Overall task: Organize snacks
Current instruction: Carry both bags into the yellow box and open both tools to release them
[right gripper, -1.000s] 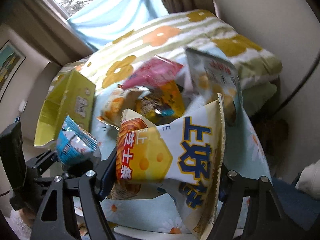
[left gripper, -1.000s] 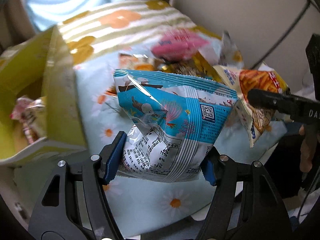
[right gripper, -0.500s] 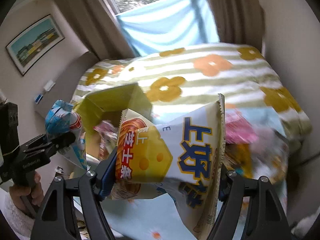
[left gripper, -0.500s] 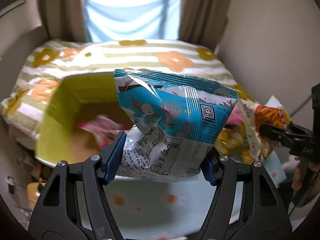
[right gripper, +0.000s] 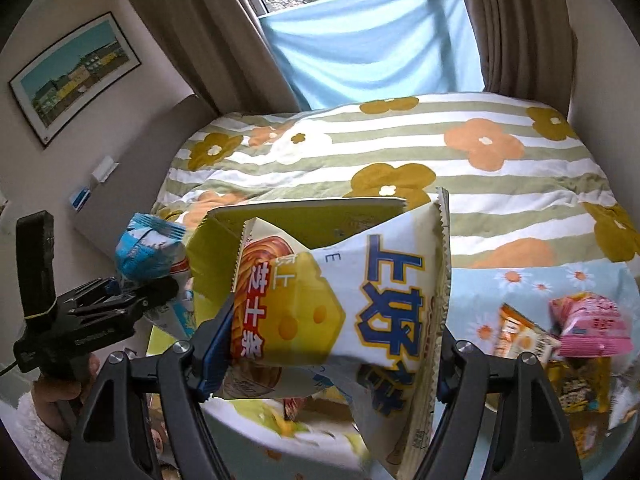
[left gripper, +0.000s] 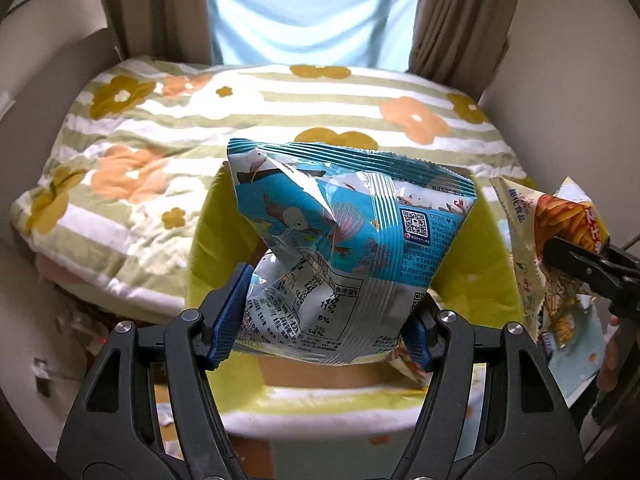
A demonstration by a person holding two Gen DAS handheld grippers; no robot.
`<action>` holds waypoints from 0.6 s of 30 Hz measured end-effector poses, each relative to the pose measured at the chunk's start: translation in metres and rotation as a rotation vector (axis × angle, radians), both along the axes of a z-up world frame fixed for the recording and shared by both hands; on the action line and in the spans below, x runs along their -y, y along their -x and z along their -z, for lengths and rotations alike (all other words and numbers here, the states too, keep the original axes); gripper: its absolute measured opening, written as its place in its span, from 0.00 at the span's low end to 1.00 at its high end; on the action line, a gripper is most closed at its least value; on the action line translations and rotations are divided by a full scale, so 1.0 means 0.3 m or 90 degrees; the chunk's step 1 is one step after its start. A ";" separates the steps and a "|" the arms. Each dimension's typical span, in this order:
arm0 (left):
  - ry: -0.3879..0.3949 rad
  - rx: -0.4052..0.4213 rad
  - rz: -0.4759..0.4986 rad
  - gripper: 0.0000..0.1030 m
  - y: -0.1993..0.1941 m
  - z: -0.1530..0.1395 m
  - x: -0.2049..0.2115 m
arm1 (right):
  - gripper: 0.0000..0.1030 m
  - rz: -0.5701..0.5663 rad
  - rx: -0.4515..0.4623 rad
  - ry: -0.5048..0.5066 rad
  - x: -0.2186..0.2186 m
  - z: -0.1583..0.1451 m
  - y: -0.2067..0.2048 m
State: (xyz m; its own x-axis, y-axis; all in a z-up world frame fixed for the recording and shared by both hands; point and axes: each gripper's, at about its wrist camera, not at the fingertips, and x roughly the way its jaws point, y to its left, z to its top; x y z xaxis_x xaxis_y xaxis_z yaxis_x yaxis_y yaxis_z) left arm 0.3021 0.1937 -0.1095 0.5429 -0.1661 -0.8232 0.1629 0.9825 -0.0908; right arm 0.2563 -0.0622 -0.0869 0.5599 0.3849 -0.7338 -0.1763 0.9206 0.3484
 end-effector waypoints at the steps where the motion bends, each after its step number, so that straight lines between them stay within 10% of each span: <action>1: 0.000 -0.008 0.004 0.62 -0.027 0.016 -0.004 | 0.71 0.008 -0.007 0.003 -0.018 0.012 -0.018; 10: -0.007 -0.076 0.043 0.66 -0.205 0.188 -0.007 | 0.71 0.064 -0.062 0.018 -0.067 0.092 -0.088; 13: -0.016 -0.074 0.036 0.99 -0.223 0.202 -0.007 | 0.71 0.071 -0.070 0.018 -0.072 0.106 -0.110; 18: -0.027 -0.063 0.035 1.00 -0.196 0.190 -0.022 | 0.72 0.074 -0.077 0.019 -0.077 0.120 -0.129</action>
State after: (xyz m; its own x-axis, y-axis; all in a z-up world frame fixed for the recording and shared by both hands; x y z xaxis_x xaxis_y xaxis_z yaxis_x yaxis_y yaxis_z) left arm 0.3610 0.2002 -0.1665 0.4490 -0.1582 -0.8794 0.2095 0.9754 -0.0685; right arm 0.2950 -0.0390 -0.1228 0.5064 0.2995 -0.8086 -0.0273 0.9428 0.3321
